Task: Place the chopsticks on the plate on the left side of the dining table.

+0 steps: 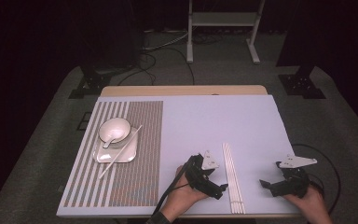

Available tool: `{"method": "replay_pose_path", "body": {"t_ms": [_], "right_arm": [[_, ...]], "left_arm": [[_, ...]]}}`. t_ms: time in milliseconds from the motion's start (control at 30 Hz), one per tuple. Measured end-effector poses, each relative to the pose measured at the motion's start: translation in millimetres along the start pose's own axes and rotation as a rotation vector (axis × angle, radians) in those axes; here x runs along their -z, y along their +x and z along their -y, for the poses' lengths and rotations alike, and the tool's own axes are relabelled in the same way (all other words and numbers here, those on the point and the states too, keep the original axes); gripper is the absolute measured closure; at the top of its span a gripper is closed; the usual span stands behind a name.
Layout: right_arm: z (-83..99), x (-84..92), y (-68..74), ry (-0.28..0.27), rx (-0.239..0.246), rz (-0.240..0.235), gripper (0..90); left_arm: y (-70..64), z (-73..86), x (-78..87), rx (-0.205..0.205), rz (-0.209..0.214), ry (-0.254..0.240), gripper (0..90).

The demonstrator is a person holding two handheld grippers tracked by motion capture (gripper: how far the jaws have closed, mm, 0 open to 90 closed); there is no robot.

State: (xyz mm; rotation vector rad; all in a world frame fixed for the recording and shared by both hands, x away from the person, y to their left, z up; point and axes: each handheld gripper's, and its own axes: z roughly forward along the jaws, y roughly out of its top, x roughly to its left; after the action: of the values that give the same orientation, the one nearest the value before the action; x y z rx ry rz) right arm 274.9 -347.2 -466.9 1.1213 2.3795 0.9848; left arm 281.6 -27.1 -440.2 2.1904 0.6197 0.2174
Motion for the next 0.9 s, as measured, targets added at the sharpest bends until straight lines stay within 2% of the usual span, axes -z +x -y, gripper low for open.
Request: {"method": "replay_pose_path", "body": {"t_ms": [500,900], "right_arm": [[0.0,0.0,0.0,0.000,0.000,0.000,0.0],[0.0,0.0,0.0,0.000,0.001,0.000,0.0]], "left_arm": [[-16.9,2.4,-28.2,-0.025,0.033,0.042,0.0],[-21.1,4.0,-34.7,-0.037,0.024,0.063,0.0]]}}
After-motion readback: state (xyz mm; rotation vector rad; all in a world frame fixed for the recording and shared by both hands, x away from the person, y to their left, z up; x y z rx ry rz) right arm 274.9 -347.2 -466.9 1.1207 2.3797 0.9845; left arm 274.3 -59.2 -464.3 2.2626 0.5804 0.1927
